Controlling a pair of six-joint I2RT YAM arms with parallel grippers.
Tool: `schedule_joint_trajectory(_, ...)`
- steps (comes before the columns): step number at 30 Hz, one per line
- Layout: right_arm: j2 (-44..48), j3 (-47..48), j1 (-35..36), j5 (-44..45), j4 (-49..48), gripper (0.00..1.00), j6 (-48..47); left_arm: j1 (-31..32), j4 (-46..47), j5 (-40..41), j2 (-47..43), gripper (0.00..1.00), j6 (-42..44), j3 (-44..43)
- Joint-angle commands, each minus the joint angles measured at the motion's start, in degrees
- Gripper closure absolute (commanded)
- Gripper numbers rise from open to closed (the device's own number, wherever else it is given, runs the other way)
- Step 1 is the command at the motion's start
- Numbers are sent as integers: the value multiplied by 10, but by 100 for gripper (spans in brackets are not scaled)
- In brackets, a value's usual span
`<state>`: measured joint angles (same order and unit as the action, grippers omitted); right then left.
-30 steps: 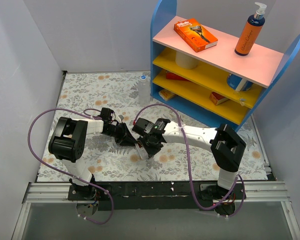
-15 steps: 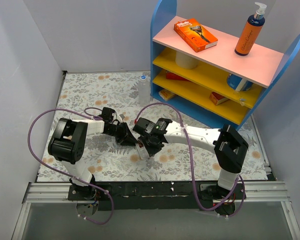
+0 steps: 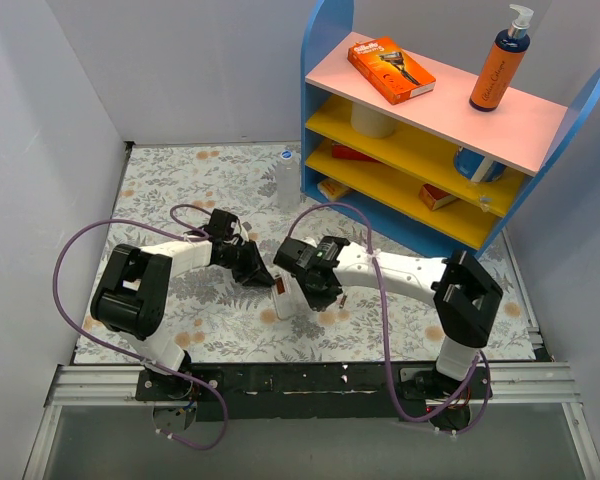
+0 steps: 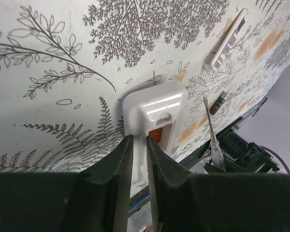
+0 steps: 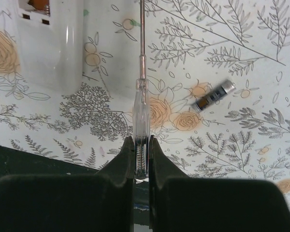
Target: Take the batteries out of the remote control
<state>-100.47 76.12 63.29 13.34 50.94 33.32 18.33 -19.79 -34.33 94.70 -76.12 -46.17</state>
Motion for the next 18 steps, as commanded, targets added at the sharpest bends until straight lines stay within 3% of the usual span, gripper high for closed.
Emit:
schedule_joint_trajectory(1,50,-21,-1,85,25,99,61,0,-22,31,-8,100,14,-25)
schedule_joint_trajectory(5,123,-137,-31,211,95,99,209,0,-22,29,-5,100,18,-23)
schedule_joint_trajectory(12,336,-416,-67,171,66,99,420,0,-12,22,-14,100,21,-10)
schedule_joint_trajectory(18,353,-422,-56,155,66,99,467,0,-8,14,-18,100,19,-7)
